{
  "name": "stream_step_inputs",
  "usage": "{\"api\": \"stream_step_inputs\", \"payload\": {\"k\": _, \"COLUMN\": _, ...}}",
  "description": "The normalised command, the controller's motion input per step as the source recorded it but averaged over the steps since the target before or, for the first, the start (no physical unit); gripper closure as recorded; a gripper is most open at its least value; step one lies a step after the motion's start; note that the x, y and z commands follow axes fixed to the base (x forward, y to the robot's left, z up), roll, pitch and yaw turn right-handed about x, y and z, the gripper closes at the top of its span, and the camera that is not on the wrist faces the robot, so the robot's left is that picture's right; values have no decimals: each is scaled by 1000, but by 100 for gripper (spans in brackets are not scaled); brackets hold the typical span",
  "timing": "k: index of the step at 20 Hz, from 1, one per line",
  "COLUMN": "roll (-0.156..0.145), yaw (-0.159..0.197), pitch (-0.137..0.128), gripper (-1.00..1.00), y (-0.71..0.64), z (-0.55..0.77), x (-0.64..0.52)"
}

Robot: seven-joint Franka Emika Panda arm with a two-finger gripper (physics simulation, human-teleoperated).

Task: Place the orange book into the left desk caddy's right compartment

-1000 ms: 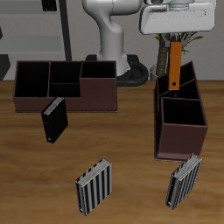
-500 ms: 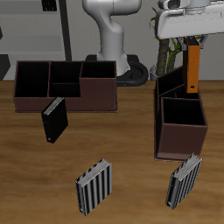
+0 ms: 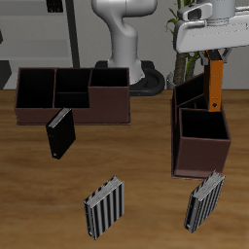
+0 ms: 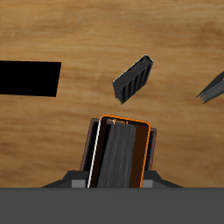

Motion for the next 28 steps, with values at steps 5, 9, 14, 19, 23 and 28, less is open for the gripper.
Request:
{"api": "stream_step_inputs", "payload": {"k": 5, "roll": 10, "yaw": 0, "pitch": 9, "gripper": 100, "y": -20, "z": -109, "x": 35}}
{"api": "stream_step_inputs", "payload": {"k": 9, "roll": 7, "yaw": -7, "pitch": 14, "gripper": 100, "y": -13, "z": -115, "x": 51}}
{"api": "stream_step_inputs", "payload": {"k": 14, "roll": 14, "yaw": 3, "pitch": 16, "gripper": 100, "y": 24, "z": -182, "x": 41}}
{"api": "stream_step_inputs", "payload": {"k": 19, "roll": 8, "yaw": -5, "pitch": 32, "gripper": 100, "y": 18, "z": -224, "x": 43}}
{"api": "stream_step_inputs", "payload": {"k": 23, "roll": 2, "yaw": -11, "pitch": 43, "gripper": 100, "y": -19, "z": -276, "x": 79}}
{"api": "stream_step_inputs", "payload": {"k": 28, "roll": 7, "yaw": 0, "pitch": 22, "gripper": 100, "y": 5, "z": -166, "x": -5}}
